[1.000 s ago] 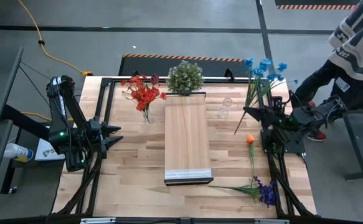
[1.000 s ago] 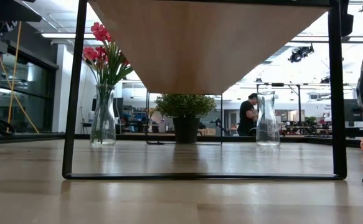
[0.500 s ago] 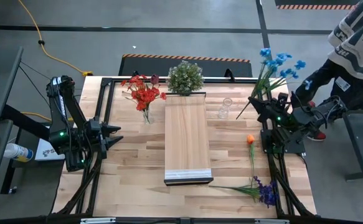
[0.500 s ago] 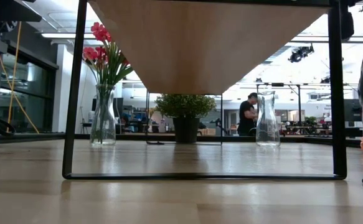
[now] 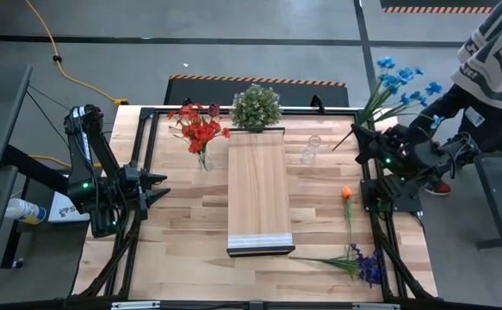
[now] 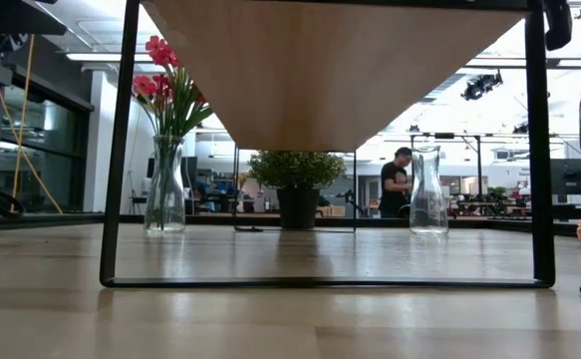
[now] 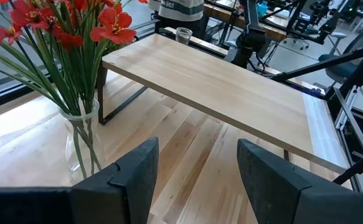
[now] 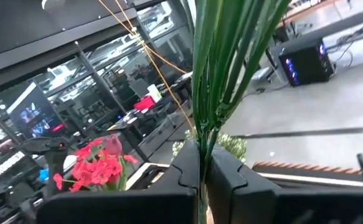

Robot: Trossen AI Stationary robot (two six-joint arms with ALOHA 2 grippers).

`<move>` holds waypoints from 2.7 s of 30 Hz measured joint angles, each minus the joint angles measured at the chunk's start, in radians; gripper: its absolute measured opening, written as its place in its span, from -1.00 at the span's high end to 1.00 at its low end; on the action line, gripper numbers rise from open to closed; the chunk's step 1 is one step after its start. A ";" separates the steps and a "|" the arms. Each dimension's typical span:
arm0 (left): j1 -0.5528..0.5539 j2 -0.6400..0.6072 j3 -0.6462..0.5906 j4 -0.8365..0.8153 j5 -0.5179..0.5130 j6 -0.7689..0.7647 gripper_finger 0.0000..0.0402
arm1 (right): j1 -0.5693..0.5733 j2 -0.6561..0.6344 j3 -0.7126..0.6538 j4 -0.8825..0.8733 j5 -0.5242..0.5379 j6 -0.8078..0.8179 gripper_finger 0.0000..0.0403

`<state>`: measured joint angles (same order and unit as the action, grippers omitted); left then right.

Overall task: Pick and place flowers into a vace then onto a shelf
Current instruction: Put the blue flowers into the right transparent vase

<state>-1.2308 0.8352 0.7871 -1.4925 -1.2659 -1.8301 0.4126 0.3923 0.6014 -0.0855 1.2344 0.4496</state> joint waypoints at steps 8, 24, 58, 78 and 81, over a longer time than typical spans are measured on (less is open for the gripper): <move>0.000 0.000 0.000 0.002 0.002 0.000 -0.25 | 0.000 0.001 0.000 0.135 0.042 -0.209 1.00; 0.000 0.000 0.000 0.002 0.002 0.000 -0.25 | 0.000 0.001 0.000 0.587 0.067 -0.782 1.00; 0.000 0.000 0.000 0.002 0.002 0.000 -0.25 | -0.338 0.237 0.000 0.681 -0.077 -0.779 1.00; 0.000 0.000 0.000 0.003 0.002 0.000 -0.25 | -0.472 0.427 0.000 0.454 -0.103 -0.446 1.00; 0.000 0.000 0.000 0.003 0.002 0.000 -0.25 | -0.472 0.444 0.000 0.381 -0.102 -0.365 1.00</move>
<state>-1.2311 0.8355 0.7872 -1.4895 -1.2644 -1.8303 -0.0597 0.8365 0.6014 0.2952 1.1327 0.0846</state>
